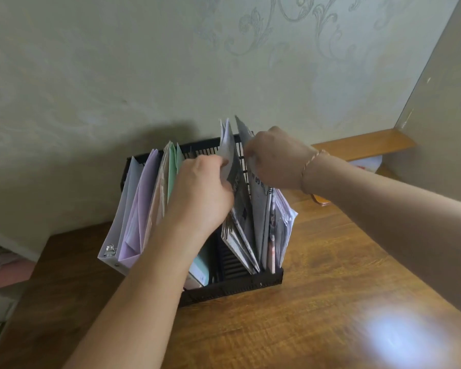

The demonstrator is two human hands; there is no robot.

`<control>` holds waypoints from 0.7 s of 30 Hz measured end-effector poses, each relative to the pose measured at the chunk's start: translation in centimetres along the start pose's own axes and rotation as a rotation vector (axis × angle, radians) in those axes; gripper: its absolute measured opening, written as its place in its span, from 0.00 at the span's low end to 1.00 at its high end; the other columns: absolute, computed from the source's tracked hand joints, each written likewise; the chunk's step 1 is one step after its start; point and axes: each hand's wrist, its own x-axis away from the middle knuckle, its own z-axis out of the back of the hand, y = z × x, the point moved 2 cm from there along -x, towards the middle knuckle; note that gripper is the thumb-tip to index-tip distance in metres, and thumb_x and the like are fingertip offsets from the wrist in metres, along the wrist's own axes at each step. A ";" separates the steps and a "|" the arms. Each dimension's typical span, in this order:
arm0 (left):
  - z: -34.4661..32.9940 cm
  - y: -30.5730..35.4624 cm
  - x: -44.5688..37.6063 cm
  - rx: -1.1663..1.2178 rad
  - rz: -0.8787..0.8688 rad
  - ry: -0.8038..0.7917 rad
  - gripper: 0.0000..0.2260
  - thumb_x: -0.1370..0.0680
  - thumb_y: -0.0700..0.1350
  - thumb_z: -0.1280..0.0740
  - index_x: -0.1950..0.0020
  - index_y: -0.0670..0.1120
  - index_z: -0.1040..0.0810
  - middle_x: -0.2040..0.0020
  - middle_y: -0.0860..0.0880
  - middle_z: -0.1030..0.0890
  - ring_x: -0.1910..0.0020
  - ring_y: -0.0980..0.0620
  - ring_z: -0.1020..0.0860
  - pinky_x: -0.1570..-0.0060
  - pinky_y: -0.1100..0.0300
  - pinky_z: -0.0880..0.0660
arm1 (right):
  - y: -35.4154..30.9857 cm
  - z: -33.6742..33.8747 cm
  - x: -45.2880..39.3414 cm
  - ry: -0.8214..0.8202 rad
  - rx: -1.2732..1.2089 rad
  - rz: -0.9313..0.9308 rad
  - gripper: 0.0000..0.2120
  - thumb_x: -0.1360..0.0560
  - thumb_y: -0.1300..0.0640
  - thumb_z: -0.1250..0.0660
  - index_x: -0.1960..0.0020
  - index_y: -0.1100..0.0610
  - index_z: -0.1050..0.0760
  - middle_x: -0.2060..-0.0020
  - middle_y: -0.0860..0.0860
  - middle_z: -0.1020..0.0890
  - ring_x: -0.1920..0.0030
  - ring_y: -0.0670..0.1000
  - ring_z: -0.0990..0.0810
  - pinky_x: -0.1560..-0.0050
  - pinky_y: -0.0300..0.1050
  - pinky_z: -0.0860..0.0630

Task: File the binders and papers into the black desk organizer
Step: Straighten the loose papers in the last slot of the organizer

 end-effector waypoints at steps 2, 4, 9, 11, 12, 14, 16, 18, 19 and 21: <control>-1.0 -0.2 0.9 -0.013 -0.026 -0.043 0.17 0.26 0.36 0.34 0.37 0.44 0.21 0.58 0.45 0.17 0.61 0.47 0.19 0.57 0.62 0.24 | -0.4 -0.7 0.8 0.041 0.010 0.047 0.05 0.29 0.65 0.42 0.60 0.58 0.29 0.70 0.52 0.34 0.65 0.59 0.26 0.71 0.44 0.35; -2.2 -0.6 1.8 -0.013 -0.015 -0.119 0.16 0.25 0.41 0.31 0.38 0.44 0.21 0.58 0.47 0.18 0.63 0.48 0.20 0.58 0.59 0.22 | -0.4 -2.0 1.2 0.062 -0.012 0.056 0.05 0.30 0.65 0.43 0.61 0.57 0.31 0.69 0.52 0.34 0.63 0.59 0.26 0.68 0.45 0.35; -3.4 -1.2 2.8 -0.055 -0.065 -0.232 0.18 0.26 0.49 0.30 0.37 0.52 0.24 0.48 0.50 0.17 0.50 0.45 0.19 0.53 0.51 0.20 | -0.1 -5.1 2.2 0.047 -0.027 0.003 0.06 0.27 0.61 0.42 0.58 0.57 0.27 0.67 0.53 0.26 0.64 0.58 0.22 0.67 0.48 0.24; -3.6 -1.5 2.9 -0.087 -0.103 -0.289 0.18 0.27 0.51 0.30 0.38 0.57 0.27 0.49 0.54 0.18 0.52 0.47 0.19 0.56 0.51 0.20 | -0.2 -5.7 2.9 0.068 0.005 -0.002 0.07 0.26 0.57 0.42 0.53 0.54 0.26 0.65 0.51 0.24 0.64 0.58 0.22 0.64 0.48 0.23; -3.8 -1.7 2.9 -0.100 -0.120 -0.322 0.18 0.27 0.51 0.30 0.39 0.57 0.28 0.49 0.55 0.20 0.52 0.47 0.19 0.56 0.51 0.21 | -0.3 -5.9 3.3 0.079 0.026 0.013 0.08 0.26 0.55 0.43 0.51 0.52 0.26 0.63 0.51 0.22 0.64 0.58 0.22 0.64 0.48 0.23; -4.3 -2.3 3.3 -0.067 -0.131 -0.352 0.21 0.27 0.50 0.29 0.37 0.57 0.32 0.46 0.56 0.22 0.49 0.48 0.20 0.53 0.49 0.21 | -0.6 -6.2 4.2 0.100 0.071 0.090 0.13 0.25 0.48 0.44 0.45 0.49 0.28 0.59 0.47 0.20 0.63 0.57 0.21 0.64 0.47 0.23; -4.8 -3.0 4.1 0.030 -0.111 -0.310 0.26 0.27 0.47 0.27 0.32 0.56 0.33 0.38 0.55 0.26 0.42 0.48 0.22 0.43 0.50 0.23 | -0.5 -6.1 5.0 0.149 0.095 0.150 0.18 0.25 0.40 0.46 0.41 0.46 0.29 0.58 0.45 0.19 0.62 0.54 0.20 0.66 0.44 0.25; -5.7 -3.7 5.0 0.080 -0.087 -0.228 0.30 0.28 0.46 0.25 0.28 0.50 0.32 0.33 0.54 0.29 0.37 0.50 0.25 0.36 0.58 0.29 | 0.1 -5.5 5.4 0.211 0.106 0.217 0.20 0.25 0.36 0.48 0.42 0.45 0.26 0.60 0.44 0.19 0.60 0.51 0.21 0.67 0.42 0.28; -6.2 -4.1 5.5 0.087 -0.085 -0.187 0.29 0.28 0.46 0.25 0.29 0.47 0.30 0.32 0.53 0.29 0.36 0.51 0.26 0.36 0.64 0.33 | 0.2 -5.3 5.6 0.206 0.131 0.274 0.20 0.25 0.37 0.48 0.46 0.46 0.24 0.61 0.43 0.19 0.58 0.50 0.23 0.65 0.43 0.29; -7.1 -4.7 6.3 0.116 -0.085 -0.115 0.28 0.30 0.46 0.24 0.31 0.44 0.27 0.33 0.51 0.27 0.35 0.52 0.27 0.34 0.69 0.38 | 0.5 -5.7 5.8 0.131 0.223 0.389 0.20 0.24 0.38 0.49 0.53 0.48 0.23 0.62 0.43 0.20 0.53 0.51 0.27 0.57 0.48 0.30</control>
